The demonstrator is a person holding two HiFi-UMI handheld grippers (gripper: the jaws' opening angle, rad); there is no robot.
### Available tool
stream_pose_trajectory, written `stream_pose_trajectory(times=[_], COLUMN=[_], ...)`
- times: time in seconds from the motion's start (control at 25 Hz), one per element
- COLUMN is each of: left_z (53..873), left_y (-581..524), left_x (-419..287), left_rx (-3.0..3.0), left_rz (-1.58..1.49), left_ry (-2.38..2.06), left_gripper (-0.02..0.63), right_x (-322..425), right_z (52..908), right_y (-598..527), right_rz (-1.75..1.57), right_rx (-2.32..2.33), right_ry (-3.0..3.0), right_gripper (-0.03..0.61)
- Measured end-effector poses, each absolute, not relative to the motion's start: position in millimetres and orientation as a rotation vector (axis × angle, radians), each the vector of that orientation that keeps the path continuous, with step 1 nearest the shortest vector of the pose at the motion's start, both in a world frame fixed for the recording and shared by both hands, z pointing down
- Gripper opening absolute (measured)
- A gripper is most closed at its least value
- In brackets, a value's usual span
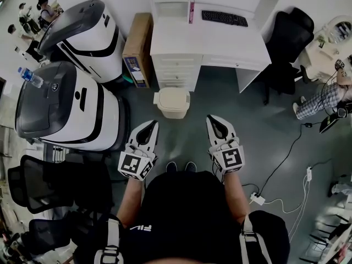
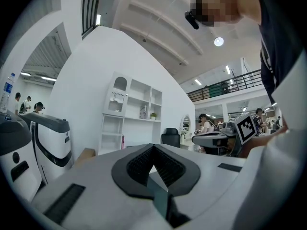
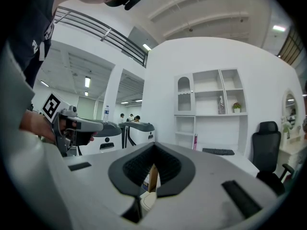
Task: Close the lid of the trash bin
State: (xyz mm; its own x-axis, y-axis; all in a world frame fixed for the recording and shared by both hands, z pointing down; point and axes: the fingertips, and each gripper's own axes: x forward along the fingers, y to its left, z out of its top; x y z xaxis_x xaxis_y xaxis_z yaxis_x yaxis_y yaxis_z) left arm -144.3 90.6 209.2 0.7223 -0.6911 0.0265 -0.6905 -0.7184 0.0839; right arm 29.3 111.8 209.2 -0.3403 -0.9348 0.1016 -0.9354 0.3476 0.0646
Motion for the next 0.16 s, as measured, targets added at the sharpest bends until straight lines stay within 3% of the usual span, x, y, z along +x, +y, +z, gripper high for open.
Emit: stream_pose_trajectory(times=[0.16], left_z=[208.2], left_y=[95.3], left_x=[-142.1], left_rx=[2.838], left_rz=[-0.003], left_ry=[-1.139], left_gripper=[0.003], right_x=[30.1], right_z=[209.9], right_y=[115.2], right_rz=[0.002], right_rx=[1.715], right_ry=[-2.465], right_gripper=[0.003])
